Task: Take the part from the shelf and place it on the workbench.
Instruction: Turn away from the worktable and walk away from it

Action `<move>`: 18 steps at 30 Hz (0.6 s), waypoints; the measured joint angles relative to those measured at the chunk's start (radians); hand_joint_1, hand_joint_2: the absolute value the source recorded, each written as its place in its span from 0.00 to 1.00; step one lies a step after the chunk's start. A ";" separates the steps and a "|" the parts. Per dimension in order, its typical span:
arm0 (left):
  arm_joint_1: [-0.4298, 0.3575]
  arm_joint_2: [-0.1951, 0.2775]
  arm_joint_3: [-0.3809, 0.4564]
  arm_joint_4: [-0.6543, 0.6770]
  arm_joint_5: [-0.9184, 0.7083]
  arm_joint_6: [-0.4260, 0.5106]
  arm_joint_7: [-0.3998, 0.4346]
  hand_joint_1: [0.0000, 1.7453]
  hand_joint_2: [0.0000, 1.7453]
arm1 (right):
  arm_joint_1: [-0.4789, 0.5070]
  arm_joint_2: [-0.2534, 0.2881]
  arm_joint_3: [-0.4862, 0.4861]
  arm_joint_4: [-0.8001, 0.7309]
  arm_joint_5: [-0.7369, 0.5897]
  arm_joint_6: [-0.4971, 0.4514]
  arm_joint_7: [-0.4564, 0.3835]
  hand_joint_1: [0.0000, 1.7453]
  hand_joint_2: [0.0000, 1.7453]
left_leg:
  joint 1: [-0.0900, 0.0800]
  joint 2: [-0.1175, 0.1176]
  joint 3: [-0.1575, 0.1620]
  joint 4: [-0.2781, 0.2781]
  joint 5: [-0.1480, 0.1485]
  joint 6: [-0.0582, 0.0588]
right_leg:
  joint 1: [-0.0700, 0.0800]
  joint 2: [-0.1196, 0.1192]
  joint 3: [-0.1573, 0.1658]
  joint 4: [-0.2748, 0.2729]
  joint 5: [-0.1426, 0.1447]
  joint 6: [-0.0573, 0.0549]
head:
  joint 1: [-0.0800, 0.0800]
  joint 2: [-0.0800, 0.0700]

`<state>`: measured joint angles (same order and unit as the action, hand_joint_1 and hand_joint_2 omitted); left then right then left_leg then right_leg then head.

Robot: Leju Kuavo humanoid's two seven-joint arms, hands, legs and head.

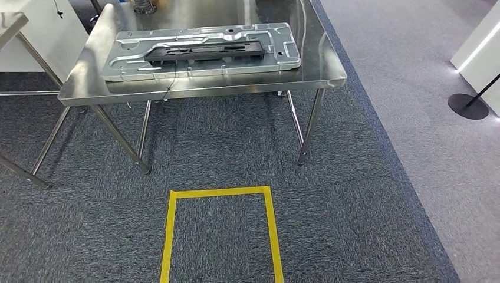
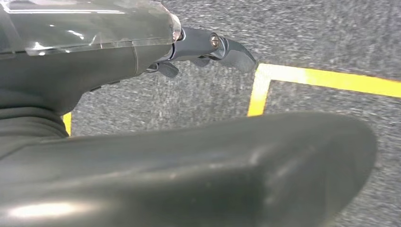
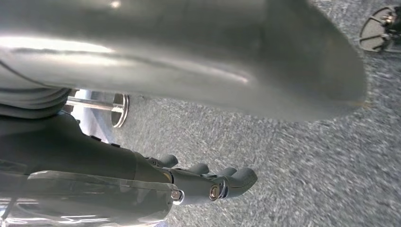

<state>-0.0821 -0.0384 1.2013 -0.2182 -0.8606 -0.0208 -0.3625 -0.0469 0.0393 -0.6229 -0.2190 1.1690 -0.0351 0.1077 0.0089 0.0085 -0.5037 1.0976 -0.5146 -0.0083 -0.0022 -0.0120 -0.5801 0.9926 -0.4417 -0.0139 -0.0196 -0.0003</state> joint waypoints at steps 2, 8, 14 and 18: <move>-0.006 0.000 0.000 0.000 0.000 0.003 0.003 0.00 0.00 | -0.001 0.001 0.003 0.001 0.002 -0.003 -0.010 0.00 0.00 | -0.006 0.000 0.075 -0.117 -0.027 0.012 | 0.002 -0.001 -0.011 0.004 0.014 0.011 | 0.000 0.000; -0.002 -0.004 0.000 0.000 0.001 0.021 0.028 0.00 0.00 | 0.000 0.001 0.005 0.005 0.008 -0.021 -0.024 0.00 0.00 | -0.007 0.005 0.048 -0.153 0.006 0.048 | -0.006 0.004 -0.078 0.142 -0.075 0.044 | 0.000 0.000; 0.000 -0.008 0.000 0.000 -0.001 0.030 0.067 0.00 0.00 | 0.003 0.002 0.005 0.009 0.009 -0.022 0.011 0.00 0.00 | -0.011 0.005 0.003 -0.125 0.023 0.044 | -0.010 0.005 -0.013 0.142 -0.086 0.046 | 0.000 0.000; -0.003 -0.010 0.000 0.000 -0.003 0.030 0.072 0.00 1.00 | 0.002 0.002 0.005 0.010 0.016 -0.035 0.040 0.00 0.75 | -0.017 0.005 -0.018 -0.102 0.023 0.027 | -0.003 0.005 0.054 0.008 -0.060 0.025 | 0.000 0.000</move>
<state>-0.0855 -0.0488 1.2009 -0.2182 -0.8640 0.0090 -0.2908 -0.0445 0.0412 -0.6176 -0.2094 1.1852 -0.0705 0.1475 -0.0078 0.0137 -0.5214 0.9955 -0.4920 0.0183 -0.0049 -0.0065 -0.5262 1.0009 -0.5016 0.0108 -0.0195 -0.0004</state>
